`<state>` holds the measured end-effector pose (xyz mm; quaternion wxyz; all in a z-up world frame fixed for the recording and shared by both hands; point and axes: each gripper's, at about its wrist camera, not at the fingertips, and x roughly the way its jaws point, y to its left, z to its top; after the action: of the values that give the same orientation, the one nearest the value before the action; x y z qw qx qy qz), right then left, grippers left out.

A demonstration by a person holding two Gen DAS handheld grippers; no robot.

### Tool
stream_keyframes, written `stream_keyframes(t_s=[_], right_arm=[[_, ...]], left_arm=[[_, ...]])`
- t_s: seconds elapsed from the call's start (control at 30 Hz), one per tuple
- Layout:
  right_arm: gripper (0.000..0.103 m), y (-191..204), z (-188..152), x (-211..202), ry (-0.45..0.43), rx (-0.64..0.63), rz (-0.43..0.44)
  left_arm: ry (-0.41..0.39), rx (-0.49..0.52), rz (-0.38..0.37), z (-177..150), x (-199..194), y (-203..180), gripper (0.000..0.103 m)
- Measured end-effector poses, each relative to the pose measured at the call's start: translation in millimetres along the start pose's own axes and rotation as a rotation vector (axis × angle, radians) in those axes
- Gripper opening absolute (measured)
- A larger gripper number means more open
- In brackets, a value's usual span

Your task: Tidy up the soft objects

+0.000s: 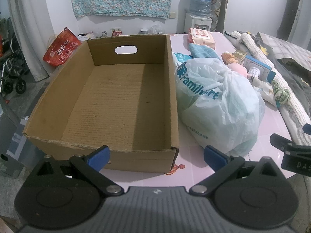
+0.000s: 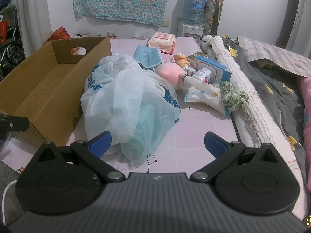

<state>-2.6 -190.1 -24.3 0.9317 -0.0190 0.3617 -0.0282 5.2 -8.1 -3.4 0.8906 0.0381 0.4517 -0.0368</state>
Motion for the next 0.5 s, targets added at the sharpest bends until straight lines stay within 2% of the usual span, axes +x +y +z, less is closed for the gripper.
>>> stream_keyframes(t_s=[0.5], right_arm=[[0.102,0.8,0.2,0.9,0.002,0.001,-0.001]], left_arm=[[0.002,-0.011,-0.001,-0.4,1.7,1.9,0.103]])
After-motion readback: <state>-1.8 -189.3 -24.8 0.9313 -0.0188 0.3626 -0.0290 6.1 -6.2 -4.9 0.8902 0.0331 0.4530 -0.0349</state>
